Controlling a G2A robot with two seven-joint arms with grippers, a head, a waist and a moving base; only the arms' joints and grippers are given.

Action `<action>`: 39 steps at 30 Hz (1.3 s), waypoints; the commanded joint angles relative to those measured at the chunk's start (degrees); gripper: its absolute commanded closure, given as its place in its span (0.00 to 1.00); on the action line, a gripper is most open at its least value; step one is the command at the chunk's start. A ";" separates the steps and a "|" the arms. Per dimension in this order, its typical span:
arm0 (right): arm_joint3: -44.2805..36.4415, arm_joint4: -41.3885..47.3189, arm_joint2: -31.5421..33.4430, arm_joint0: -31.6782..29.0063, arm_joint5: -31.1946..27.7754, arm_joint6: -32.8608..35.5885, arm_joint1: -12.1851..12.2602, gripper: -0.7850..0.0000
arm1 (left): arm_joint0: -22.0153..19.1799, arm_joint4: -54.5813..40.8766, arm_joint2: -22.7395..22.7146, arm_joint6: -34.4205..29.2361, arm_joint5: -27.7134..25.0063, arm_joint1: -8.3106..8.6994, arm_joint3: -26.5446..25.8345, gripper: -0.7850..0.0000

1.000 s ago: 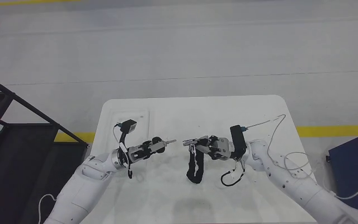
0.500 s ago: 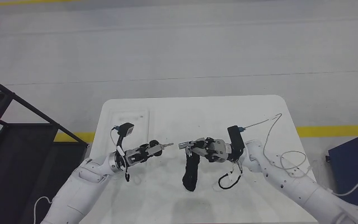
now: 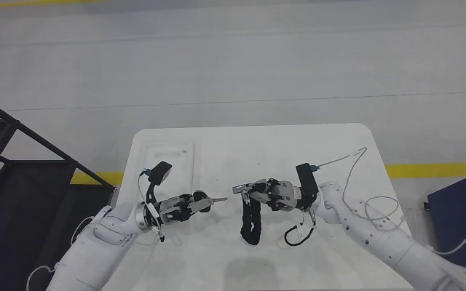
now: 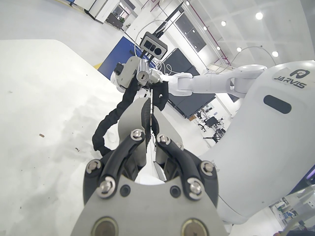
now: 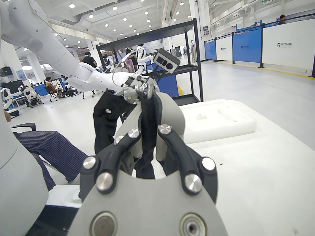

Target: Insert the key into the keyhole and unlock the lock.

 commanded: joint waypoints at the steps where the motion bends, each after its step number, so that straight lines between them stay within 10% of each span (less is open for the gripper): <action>1: 0.00 0.00 0.00 0.00 0.00 0.00 0.00 1.00 | 1.27 3.89 -1.90 2.69 0.00 -0.19 -1.25 1.00; 39: 0.00 0.00 0.00 0.00 0.00 0.00 0.00 1.00 | 1.72 14.69 -0.74 12.68 0.00 -2.48 -1.37 1.00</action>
